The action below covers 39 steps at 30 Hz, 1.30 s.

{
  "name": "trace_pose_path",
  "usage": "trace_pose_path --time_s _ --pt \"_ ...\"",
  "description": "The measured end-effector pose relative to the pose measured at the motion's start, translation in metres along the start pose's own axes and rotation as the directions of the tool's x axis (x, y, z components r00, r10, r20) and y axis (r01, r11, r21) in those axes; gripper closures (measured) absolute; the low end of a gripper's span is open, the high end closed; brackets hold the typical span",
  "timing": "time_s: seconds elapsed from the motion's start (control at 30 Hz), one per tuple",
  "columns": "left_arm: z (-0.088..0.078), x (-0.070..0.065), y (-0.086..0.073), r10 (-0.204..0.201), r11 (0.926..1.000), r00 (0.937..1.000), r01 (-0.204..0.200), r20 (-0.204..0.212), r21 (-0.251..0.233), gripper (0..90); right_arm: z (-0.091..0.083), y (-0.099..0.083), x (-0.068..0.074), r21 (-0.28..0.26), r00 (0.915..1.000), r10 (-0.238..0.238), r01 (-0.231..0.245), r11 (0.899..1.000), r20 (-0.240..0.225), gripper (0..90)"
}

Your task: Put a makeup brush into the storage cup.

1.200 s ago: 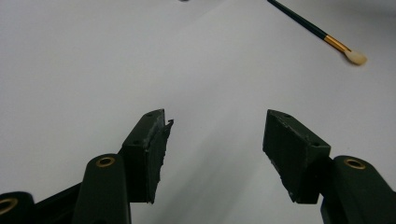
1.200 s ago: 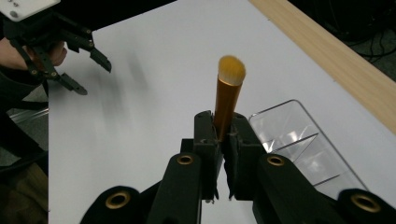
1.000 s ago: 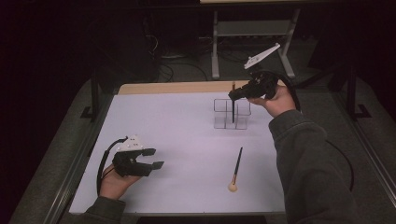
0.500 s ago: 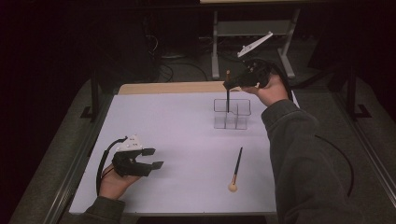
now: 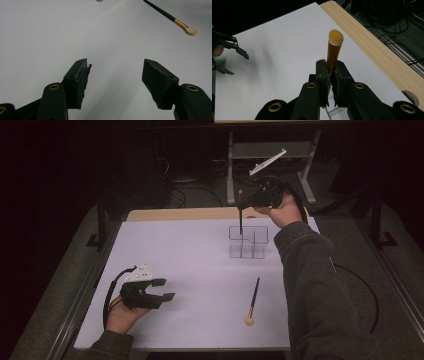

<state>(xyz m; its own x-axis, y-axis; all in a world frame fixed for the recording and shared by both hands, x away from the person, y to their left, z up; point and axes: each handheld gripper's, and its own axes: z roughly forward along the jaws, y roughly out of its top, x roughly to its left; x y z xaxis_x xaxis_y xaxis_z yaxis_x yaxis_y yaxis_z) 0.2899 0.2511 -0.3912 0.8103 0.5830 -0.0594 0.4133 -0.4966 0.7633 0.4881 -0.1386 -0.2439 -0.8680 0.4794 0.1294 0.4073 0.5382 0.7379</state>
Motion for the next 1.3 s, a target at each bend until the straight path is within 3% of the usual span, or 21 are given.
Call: trace_pose_path --time_s 0.23,0.77,1.3 --pt "0.0 0.0 0.001 0.002 1.0 1.0 -0.002 0.0 -0.004 35.9 0.006 0.0 -0.003 -0.002 0.9992 0.039 -0.039 0.999 0.004 82.8" --pt "-0.001 0.002 0.001 -0.004 0.9999 1.0 0.004 0.002 -0.016 32.9 0.024 -0.002 -0.009 0.016 0.9986 0.051 -0.051 0.999 0.016 82.8" --pt "-0.001 0.003 0.001 -0.005 0.9998 1.0 0.005 -0.001 -0.017 31.4 0.029 -0.006 -0.013 0.003 0.9969 0.076 -0.076 0.997 0.021 82.8"
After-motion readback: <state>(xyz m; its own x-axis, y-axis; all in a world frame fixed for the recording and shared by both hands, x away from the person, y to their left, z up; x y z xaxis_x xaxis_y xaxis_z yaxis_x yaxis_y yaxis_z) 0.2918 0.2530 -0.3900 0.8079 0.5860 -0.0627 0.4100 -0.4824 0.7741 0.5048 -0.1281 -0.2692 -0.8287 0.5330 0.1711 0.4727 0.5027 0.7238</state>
